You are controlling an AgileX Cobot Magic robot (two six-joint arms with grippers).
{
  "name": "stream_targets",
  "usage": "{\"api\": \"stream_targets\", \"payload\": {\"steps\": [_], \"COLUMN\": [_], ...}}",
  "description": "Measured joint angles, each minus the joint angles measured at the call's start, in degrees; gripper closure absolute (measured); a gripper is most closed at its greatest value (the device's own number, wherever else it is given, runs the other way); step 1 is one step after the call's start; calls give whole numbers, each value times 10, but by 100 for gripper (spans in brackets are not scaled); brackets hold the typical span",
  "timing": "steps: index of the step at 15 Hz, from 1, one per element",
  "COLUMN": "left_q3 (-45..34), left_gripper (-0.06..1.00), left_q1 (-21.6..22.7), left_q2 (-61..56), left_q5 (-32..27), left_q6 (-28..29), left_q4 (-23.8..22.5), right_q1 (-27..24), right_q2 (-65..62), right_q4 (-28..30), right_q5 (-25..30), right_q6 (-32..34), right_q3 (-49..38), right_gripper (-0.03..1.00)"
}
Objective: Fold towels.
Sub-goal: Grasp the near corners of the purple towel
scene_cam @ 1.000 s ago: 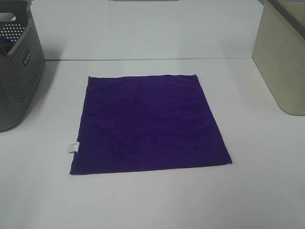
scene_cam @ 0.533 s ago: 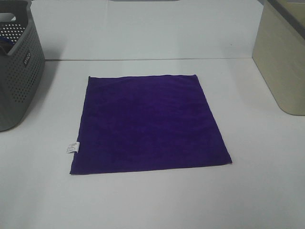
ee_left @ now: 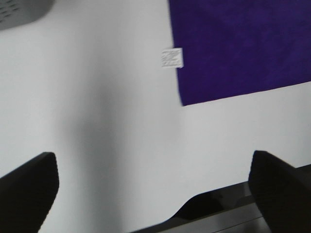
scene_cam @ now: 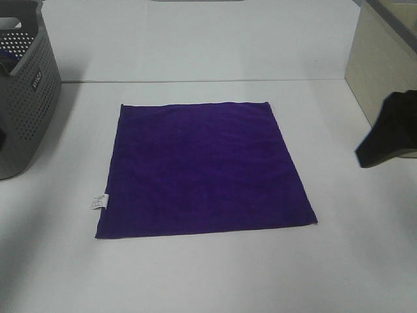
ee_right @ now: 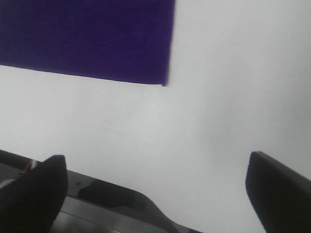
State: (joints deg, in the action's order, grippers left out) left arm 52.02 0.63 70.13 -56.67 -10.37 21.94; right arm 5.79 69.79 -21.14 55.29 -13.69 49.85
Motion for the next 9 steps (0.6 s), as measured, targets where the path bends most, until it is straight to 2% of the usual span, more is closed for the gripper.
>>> {"api": "stream_targets", "payload": {"steps": [2, 4, 7, 9], "left_q3": [0, 0, 0, 0], "left_gripper": [-5, -5, -5, -5], "left_q1": [-29, -59, -71, -71], "left_q2": [90, 170, 243, 257], "left_q5": [42, 84, 128, 139], "left_q6": [-76, -129, -146, -146], "left_q4": [95, 155, 185, 191], "right_q1": [0, 0, -3, -36], "right_q2": [82, 155, 233, 269], "right_q4": [-108, -168, -182, -189], "right_q5": [-34, -58, -64, -65], "right_q6": [-88, -146, -173, -176], "right_q3": [0, 2, 24, 34], "right_gripper": [1, 1, 2, 2]}}
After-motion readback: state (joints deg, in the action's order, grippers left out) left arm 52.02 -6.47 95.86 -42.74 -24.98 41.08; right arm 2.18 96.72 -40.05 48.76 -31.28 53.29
